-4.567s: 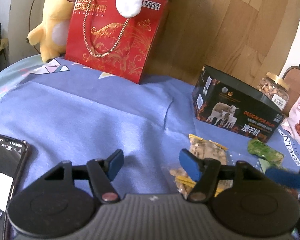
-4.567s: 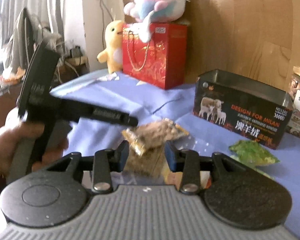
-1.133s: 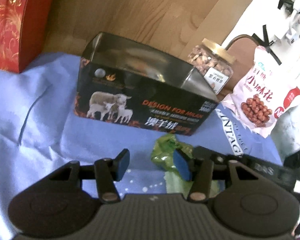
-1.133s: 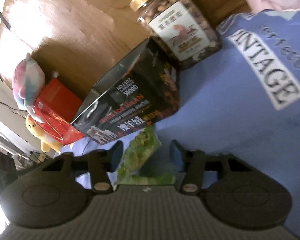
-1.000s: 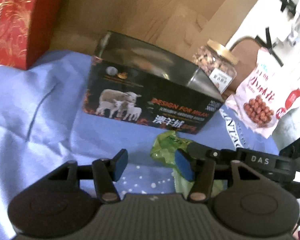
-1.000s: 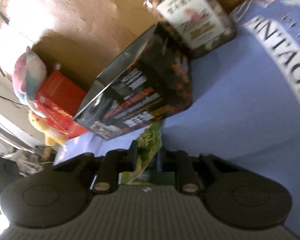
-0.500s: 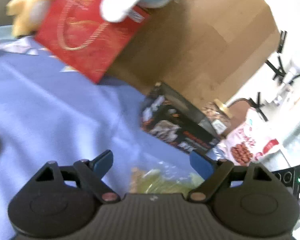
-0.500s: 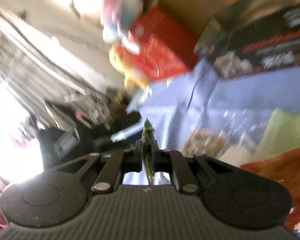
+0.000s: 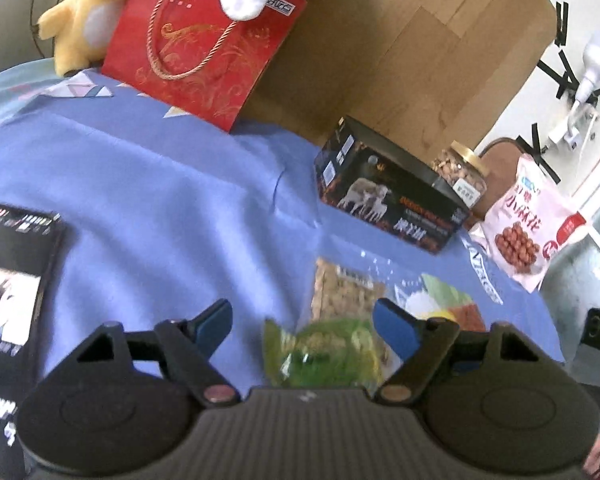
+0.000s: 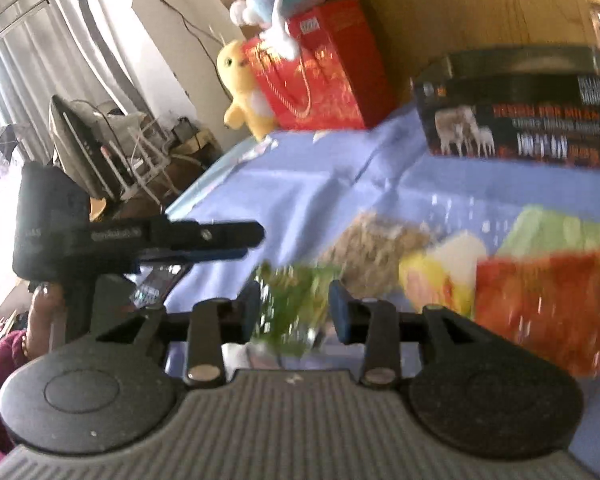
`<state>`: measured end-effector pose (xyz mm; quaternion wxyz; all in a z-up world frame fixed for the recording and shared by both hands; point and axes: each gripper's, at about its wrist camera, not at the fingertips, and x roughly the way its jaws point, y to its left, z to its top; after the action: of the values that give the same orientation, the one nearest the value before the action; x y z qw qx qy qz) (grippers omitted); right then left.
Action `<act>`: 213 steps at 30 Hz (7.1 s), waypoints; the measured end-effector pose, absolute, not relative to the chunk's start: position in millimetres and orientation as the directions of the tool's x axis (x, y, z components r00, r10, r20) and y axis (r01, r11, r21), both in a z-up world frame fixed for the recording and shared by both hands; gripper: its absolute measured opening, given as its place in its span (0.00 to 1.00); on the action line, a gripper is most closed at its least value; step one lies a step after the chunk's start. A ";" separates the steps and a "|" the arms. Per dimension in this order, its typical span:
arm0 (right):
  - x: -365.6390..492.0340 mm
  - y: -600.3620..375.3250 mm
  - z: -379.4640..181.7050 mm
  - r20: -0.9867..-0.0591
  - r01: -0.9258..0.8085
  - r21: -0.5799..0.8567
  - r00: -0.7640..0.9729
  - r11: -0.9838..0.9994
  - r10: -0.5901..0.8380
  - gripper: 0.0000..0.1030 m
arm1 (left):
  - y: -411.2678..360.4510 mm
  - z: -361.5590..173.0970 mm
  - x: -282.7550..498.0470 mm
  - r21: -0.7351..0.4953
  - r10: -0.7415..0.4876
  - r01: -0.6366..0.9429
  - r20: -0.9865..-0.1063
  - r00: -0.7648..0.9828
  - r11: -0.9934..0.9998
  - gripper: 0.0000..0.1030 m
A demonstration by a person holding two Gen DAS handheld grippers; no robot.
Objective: Organize snacks
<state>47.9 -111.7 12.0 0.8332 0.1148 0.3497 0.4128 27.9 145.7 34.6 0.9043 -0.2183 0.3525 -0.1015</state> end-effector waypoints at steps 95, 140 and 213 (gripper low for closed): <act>52.0 -131.2 -7.1 -0.496 -0.548 0.097 0.697 0.831 0.517 0.39 | 33.8 7.9 86.6 -0.458 -0.555 0.339 -0.506 0.660 0.822 0.45; 188.5 -150.1 64.4 -0.362 -0.456 0.130 0.805 0.881 0.470 0.36 | -10.4 95.5 229.0 -0.304 -0.434 0.323 -0.450 0.780 0.896 0.45; 34.1 -242.3 -15.4 -0.382 -0.173 0.779 0.631 0.602 0.675 0.14 | 22.3 -0.6 89.3 -0.592 -0.686 0.385 -0.448 0.573 0.708 0.59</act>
<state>34.1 -242.3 -15.4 0.8262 0.3648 0.3443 0.2564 89.3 22.3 -0.6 0.8589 -0.2209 0.3410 -0.3118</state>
